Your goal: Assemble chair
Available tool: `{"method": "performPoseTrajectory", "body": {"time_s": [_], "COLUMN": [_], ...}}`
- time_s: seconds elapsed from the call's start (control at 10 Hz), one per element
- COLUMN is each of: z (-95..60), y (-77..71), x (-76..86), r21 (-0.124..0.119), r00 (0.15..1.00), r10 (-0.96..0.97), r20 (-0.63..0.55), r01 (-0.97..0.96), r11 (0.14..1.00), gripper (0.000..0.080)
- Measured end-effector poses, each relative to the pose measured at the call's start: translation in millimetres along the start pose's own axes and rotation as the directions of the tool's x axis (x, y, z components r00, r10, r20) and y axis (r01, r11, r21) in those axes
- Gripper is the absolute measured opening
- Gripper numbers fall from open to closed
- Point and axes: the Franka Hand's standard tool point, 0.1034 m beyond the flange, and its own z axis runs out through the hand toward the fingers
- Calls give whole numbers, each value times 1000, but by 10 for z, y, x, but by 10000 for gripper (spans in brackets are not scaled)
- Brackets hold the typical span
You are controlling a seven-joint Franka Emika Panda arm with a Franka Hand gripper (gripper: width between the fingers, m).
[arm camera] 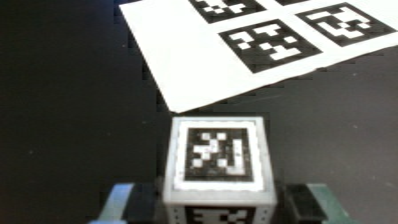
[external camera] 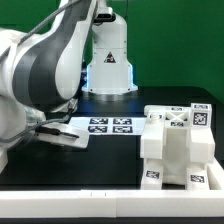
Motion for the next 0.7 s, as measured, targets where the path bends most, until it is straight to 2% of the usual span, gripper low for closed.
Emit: {"method": "performPoseTrajectory", "body": {"time_s": [0.1,0.2,0.3,0.4,0.5,0.6,0.7], "z": [-7,-55,-202,-390,-567,-770,-894], "y": [-7,-115,-232,-346,-430,-490,-536], "x": [-1,-46,-80,-212,-425,-548,-584], "r21": [-1,-9,-18,-17,-3,1,-7], "r00": [1000,1000,997,986,976,960,930], "r10": [1,-4,-25,-49,-64,-81,-101], "r20": [-1,-12,-78,-161,-206,-269,-352], "r01": [-1,4,24,47,65,84,106], "r11": [1000,1000,1000,999,998,996,994], "gripper": [275,275,275,275,275,275,275]}}
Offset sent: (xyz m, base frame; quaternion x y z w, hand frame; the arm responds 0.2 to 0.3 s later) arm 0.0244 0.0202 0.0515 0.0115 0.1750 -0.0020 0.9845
